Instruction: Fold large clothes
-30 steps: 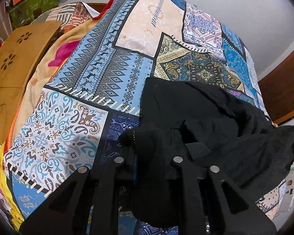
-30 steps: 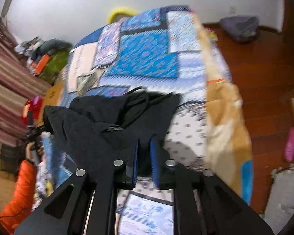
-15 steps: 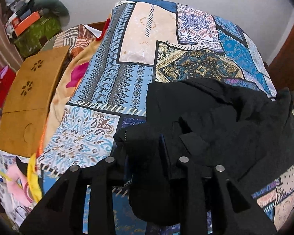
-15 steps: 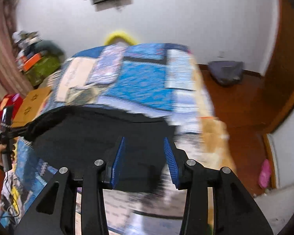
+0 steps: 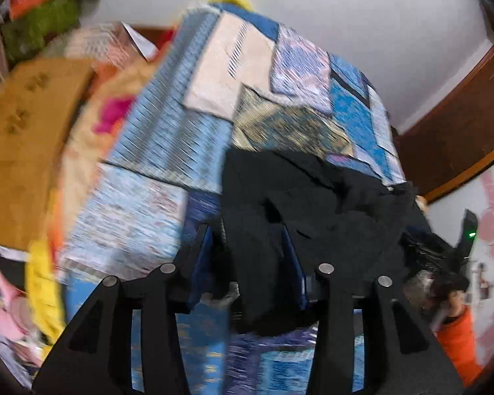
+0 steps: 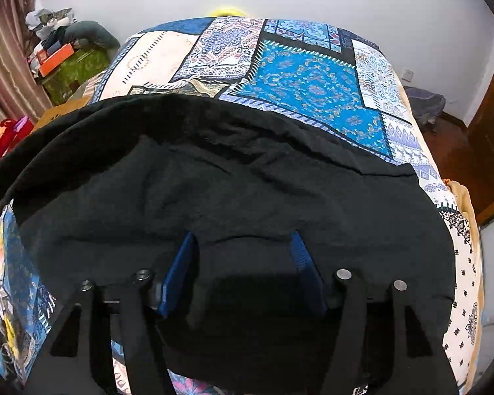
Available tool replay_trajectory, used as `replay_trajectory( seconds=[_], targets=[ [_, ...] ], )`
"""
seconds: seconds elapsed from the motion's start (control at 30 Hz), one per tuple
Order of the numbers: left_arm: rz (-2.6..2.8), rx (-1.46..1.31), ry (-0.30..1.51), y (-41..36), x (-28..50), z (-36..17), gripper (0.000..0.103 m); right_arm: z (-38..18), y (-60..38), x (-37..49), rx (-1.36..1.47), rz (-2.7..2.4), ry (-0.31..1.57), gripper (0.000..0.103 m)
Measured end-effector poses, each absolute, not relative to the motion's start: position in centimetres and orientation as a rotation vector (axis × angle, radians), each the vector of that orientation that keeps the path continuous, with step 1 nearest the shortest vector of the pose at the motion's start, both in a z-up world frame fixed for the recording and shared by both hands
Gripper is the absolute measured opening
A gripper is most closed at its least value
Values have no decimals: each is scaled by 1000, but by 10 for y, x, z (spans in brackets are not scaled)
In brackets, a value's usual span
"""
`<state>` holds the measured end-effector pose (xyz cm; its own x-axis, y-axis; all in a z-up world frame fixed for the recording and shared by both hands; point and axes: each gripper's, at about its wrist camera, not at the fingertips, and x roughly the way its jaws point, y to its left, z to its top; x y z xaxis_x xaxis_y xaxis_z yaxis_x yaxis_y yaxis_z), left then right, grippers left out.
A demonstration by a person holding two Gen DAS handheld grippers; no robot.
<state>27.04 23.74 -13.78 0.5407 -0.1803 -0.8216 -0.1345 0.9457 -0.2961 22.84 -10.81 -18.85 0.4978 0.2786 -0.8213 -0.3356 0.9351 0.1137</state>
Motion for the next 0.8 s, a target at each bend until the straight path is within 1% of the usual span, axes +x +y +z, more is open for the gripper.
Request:
replay_trajectory(
  seconds=[0.07,0.2,0.3,0.43,0.53,0.7,0.8],
  targets=[
    [29,-248,952,238,262,-122,44,-189,-111,231,-44,373,992,61],
    [88,-152,884,237,244,-102,53,-186,-109,227,-47,352,989,62],
    [64,-87,874,219,235,-101,55,-183,-108,223,-48,333,980,62],
    [-1,-59,889,191,235,-115,56,-174,-113,219,-22,332,980,62],
    [-63,-48,918,164,243,-132,56,-162,-115,215,-20,343,935,62],
    [-134,-43,950,118,269,-159,56,-140,-118,204,-30,367,859,62],
    [-180,-82,959,95,286,-170,56,-139,-117,205,-29,381,844,62]
  ],
)
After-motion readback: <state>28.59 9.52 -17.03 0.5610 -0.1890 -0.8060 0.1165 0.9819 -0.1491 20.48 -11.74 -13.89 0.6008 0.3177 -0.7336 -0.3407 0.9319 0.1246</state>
